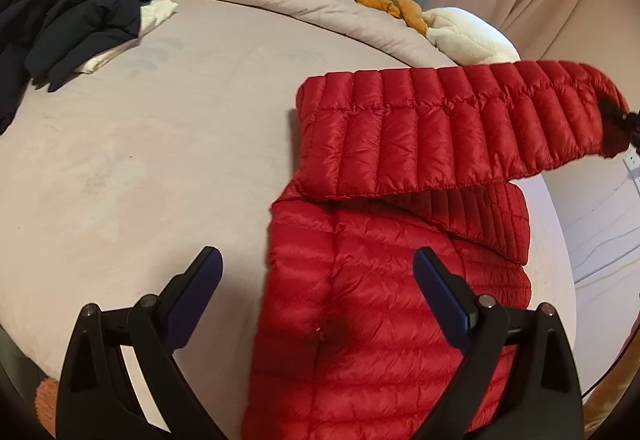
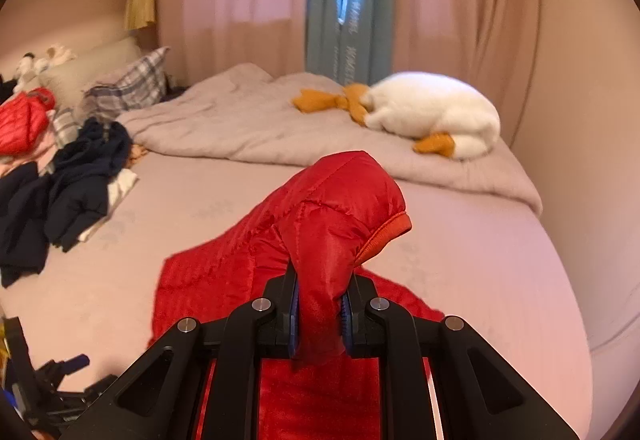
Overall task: Fold large clothes
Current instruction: 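Lift the grasped side with the right tool and fold it toward the zipper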
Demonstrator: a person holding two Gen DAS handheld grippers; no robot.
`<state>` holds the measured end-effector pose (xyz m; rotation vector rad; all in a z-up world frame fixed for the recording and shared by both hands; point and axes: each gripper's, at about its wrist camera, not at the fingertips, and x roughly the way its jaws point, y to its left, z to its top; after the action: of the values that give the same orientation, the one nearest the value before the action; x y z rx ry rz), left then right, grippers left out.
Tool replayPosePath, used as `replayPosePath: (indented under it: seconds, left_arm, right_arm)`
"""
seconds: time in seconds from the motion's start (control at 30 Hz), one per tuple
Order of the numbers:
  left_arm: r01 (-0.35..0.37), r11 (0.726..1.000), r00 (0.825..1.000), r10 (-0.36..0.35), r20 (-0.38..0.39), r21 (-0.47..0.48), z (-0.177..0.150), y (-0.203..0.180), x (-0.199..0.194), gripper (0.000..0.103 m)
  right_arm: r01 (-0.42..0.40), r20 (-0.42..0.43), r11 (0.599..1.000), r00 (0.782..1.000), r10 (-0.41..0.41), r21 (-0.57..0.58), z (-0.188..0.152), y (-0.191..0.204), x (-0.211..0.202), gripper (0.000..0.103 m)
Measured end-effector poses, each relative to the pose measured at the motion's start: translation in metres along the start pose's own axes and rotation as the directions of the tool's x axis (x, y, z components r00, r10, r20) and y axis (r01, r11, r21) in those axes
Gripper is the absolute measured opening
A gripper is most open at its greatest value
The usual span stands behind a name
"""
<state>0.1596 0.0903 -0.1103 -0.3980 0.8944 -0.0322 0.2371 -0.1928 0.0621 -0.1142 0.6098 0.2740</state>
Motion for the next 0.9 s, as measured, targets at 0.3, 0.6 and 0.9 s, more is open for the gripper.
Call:
replayPosePath:
  seconds: [0.3,0.6,0.9]
  left_arm:
    - [0.051,0.999,0.998,-0.051,-0.023,0.009,0.011,-0.017,0.030,0.095]
    - [0.100,0.995,0.992,-0.100,-0.074,0.003,0.026,-0.030,0.066,0.078]
    - [0.076,0.996,0.990,-0.071,-0.121,0.039,0.043,-0.044,0.101,0.041]
  right_arm:
    - [0.032,-0.071,0.997,0.997,-0.027,0.074,-0.021,-0.032,0.021,0.017]
    - [0.058,-0.140,0.989,0.989,-0.039,0.136,-0.044,-0.058,0.044,0.017]
    - [0.079,-0.209,0.978,0.977,-0.037,0.193,-0.068,-0.074,0.064,0.017]
